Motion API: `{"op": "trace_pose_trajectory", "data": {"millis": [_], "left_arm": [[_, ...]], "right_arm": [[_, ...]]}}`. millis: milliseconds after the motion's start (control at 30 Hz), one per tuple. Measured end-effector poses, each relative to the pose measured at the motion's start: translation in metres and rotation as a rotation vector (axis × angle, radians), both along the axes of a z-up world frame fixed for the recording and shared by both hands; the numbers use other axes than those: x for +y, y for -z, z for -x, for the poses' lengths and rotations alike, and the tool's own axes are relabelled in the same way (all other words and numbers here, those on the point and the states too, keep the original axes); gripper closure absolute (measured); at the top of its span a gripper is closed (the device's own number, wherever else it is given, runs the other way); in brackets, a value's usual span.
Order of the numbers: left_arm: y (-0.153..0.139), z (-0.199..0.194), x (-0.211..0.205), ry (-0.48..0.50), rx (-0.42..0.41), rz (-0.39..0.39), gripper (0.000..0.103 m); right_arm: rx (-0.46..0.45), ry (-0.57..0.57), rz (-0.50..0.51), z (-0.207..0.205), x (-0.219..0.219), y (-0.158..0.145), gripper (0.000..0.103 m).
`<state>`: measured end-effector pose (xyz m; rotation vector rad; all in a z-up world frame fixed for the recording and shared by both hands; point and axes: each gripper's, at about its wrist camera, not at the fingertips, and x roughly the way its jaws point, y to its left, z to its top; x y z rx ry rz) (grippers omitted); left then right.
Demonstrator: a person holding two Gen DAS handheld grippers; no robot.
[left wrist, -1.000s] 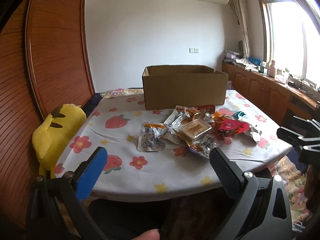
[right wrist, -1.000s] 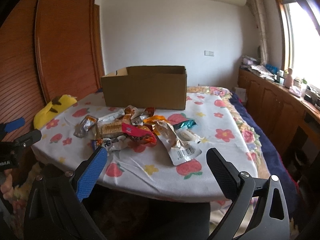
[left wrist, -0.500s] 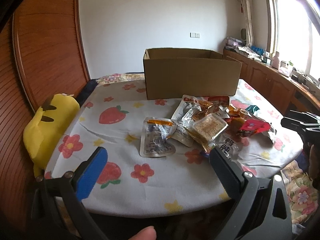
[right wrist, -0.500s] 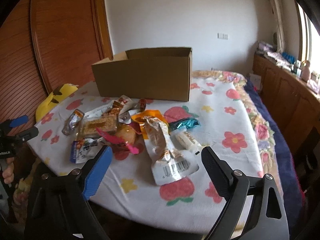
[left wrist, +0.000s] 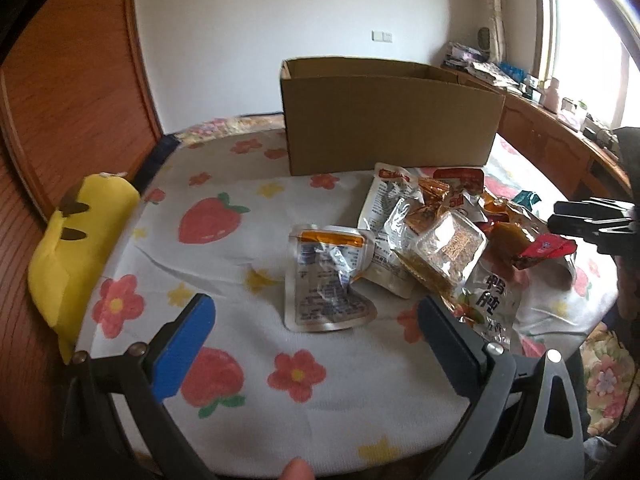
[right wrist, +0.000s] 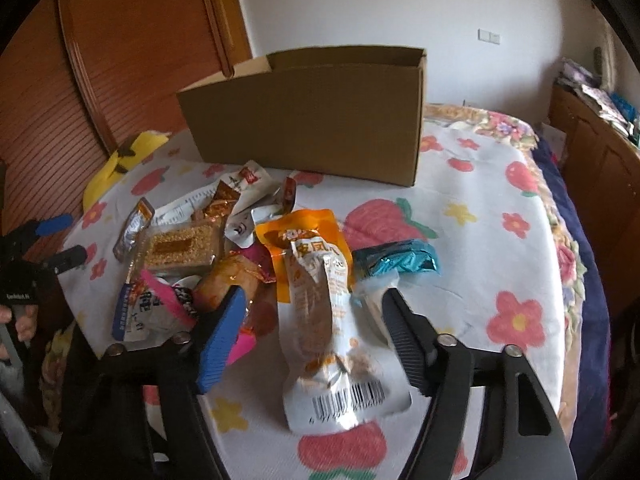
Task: Organize snacks
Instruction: 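Move the left tool to the clear snack pouch while the right tool approaches the orange-labelled pouch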
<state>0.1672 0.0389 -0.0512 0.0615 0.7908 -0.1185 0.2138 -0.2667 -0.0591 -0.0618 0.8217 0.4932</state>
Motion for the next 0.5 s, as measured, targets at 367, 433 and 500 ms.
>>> {"op": "trace_pose_trajectory", "data": {"millis": [367,433,500], "left_arm": [[0.006,-0.040,0.004,0.067,0.078,0.038,0.003],[0.008,-0.046,0.004,0.075,0.095,0.040,0.004],[0.011,-0.051,0.004,0.084,0.110,0.045,0.005]], "right_arm": [[0.054,-0.050,0.049,-0.019,0.008,0.012,0.056],[0.065,-0.060,0.054,-0.021,0.010,0.014,0.056],[0.087,-0.070,0.047,-0.025,0.011,0.017,0.056]]}}
